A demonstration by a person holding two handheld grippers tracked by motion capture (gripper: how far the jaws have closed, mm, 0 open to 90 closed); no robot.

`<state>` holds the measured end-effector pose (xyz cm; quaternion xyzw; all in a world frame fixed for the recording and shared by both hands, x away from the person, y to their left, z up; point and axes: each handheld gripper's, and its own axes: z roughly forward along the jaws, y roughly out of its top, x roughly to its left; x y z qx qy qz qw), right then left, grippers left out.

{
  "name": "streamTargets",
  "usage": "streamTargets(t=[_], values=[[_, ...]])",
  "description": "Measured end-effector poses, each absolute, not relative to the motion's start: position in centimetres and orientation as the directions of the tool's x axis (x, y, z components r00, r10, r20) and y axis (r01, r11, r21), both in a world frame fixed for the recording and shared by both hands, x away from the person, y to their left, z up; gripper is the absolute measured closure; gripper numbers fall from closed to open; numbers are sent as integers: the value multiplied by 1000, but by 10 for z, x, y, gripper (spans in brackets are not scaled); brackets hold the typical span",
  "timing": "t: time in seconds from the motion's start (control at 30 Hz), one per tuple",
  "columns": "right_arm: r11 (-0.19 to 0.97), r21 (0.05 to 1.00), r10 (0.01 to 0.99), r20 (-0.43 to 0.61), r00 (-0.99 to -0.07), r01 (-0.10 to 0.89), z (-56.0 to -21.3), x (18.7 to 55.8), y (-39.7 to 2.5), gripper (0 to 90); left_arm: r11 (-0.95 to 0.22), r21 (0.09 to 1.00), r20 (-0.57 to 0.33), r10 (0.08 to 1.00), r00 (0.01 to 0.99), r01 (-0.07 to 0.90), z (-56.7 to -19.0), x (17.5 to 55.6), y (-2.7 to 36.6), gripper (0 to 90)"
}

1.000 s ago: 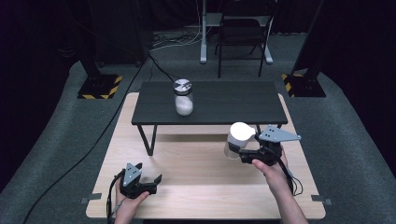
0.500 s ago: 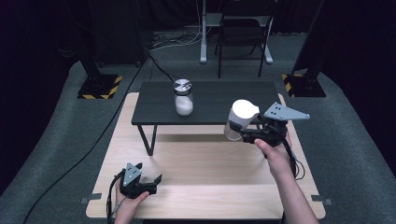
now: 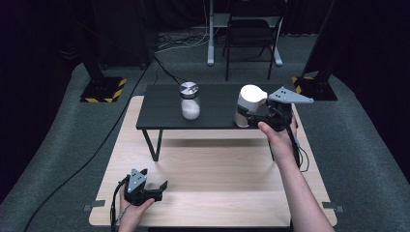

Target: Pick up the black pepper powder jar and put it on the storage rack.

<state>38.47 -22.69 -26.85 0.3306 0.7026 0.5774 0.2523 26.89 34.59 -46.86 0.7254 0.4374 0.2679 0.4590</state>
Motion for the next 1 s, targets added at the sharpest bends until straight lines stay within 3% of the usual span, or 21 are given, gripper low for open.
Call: streamTargets(t=[0.5, 0.83, 1.0], values=[[112, 971, 772, 49, -634, 210, -263, 407, -218, 292, -197, 900, -11, 880, 474, 388, -469, 269, 346, 56], [96, 975, 759, 57, -648, 199, -266, 393, -226, 119, -197, 900, -11, 881, 474, 388, -469, 269, 346, 56], [109, 979, 748, 34, -663, 173, -278, 373, -240, 93, -197, 901, -10, 882, 472, 387, -469, 268, 345, 56]])
